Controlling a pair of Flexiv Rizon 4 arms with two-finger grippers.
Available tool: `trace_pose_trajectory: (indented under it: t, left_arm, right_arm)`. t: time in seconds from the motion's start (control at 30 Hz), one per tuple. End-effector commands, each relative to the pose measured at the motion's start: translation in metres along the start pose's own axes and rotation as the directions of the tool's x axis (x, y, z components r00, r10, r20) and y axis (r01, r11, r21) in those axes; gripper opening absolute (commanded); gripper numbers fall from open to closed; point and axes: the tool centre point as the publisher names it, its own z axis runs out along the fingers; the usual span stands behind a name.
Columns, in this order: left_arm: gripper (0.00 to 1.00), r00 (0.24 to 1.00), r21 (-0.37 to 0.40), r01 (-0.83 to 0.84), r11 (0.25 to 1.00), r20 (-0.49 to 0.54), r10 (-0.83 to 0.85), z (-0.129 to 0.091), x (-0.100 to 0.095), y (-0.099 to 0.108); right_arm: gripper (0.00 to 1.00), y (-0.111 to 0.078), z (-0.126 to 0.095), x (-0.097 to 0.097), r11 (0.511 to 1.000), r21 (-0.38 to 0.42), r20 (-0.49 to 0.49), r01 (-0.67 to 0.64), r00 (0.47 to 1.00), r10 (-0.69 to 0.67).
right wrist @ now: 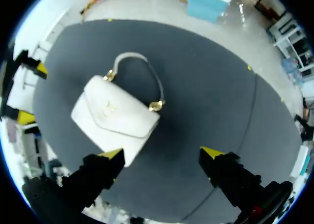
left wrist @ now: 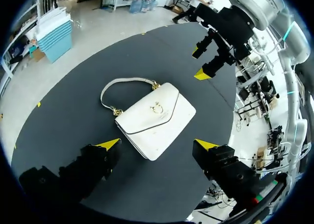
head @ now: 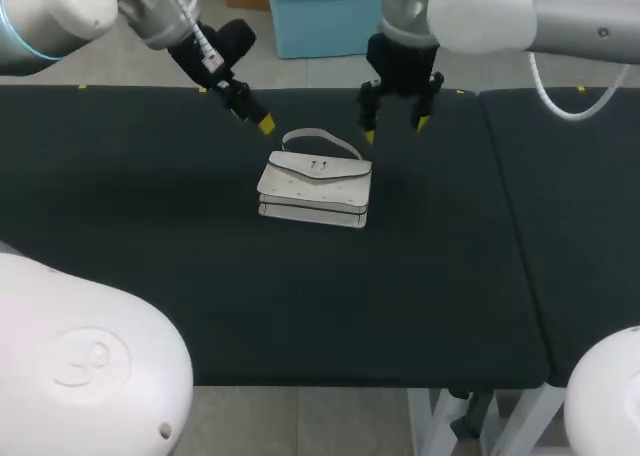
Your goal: Pick up the bag, open it, inspect its contents, close it, and place it on the opposite side
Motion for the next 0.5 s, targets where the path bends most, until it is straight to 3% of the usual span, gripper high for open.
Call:
trace_pose_trajectory:
  t: [0.03, 0.2, 0.37, 0.5]
  left_arm:
    - [1.00, 0.824, 0.124, 0.561, 0.819, -0.176, -0.538, 0.006, -0.003, 0.006]
    - [1.00, 0.776, 0.181, 0.623, 0.761, -0.270, -0.570, 0.011, 0.002, 0.009]
    - [1.00, 0.706, 0.217, 0.702, 0.679, -0.338, -0.622, 0.014, -0.006, 0.010]
    - [1.00, 0.653, 0.203, 0.749, 0.631, -0.385, -0.652, 0.017, -0.013, 0.010]
  right_arm:
    - [1.00, -0.006, -0.002, -0.004, 0.797, 0.001, -0.273, -0.603, 0.767, 0.581]
    - [1.00, -0.016, -0.002, -0.002, 0.709, -0.055, -0.422, -0.703, 0.660, 0.621]
    - [1.00, -0.021, 0.004, 0.003, 0.622, -0.138, -0.483, -0.771, 0.601, 0.637]
    - [1.00, -0.022, 0.010, 0.007, 0.581, -0.128, -0.539, -0.804, 0.548, 0.639]
